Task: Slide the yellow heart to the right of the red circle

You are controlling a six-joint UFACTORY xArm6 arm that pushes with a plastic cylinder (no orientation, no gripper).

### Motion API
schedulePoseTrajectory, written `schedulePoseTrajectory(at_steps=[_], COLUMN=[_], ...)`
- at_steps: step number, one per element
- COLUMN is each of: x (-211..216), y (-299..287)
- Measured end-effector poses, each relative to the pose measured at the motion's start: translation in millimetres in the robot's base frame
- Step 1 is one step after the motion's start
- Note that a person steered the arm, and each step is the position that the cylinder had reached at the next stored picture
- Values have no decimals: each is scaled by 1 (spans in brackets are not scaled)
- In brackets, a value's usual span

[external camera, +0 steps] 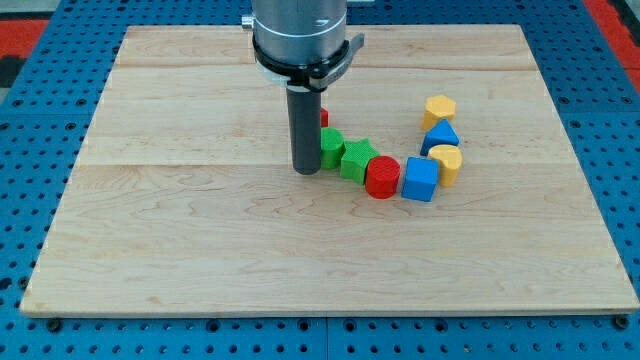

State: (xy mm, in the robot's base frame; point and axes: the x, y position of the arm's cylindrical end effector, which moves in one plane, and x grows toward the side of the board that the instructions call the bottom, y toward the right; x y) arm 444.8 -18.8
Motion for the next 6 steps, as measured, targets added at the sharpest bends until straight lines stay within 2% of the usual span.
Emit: schedulePoseTrajectory(at_steps=[1, 3, 5, 6], x=[-11, -7, 64, 99], y=[0, 0, -16, -4])
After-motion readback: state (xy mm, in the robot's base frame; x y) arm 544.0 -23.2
